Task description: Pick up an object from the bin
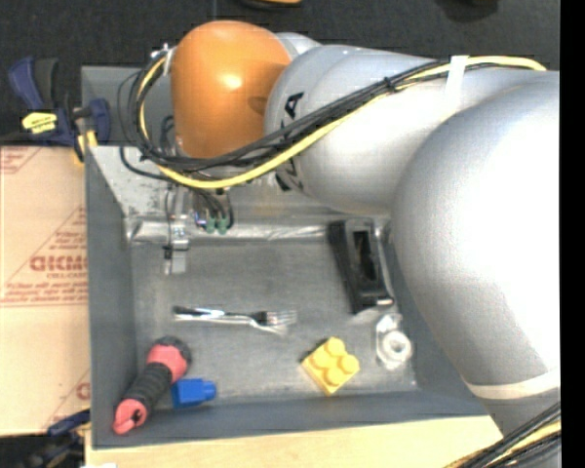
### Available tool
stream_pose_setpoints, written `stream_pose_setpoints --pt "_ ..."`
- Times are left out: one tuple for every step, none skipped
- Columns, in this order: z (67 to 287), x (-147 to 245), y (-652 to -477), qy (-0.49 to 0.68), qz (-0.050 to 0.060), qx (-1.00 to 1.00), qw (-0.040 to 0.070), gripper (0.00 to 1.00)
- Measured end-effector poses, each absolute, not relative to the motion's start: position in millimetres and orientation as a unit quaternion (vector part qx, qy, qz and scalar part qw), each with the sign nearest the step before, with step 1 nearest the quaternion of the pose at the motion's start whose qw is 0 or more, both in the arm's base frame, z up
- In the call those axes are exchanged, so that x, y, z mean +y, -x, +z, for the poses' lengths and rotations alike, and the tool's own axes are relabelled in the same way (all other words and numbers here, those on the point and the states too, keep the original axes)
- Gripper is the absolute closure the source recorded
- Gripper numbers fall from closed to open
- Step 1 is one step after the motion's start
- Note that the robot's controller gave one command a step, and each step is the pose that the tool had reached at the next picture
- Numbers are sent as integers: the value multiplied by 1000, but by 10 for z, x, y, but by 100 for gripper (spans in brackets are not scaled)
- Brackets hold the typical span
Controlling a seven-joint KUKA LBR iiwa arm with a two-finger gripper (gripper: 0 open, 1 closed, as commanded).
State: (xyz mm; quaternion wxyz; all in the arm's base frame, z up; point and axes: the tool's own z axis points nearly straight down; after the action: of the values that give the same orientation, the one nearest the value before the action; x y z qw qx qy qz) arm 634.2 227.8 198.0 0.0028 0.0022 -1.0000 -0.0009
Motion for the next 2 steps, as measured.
stream_pose_setpoints --pt "2038 2269 -6360 0 -2 -1000 -1 0" --pt "1249 1790 -6099 -26 -1 -1000 -3 0"
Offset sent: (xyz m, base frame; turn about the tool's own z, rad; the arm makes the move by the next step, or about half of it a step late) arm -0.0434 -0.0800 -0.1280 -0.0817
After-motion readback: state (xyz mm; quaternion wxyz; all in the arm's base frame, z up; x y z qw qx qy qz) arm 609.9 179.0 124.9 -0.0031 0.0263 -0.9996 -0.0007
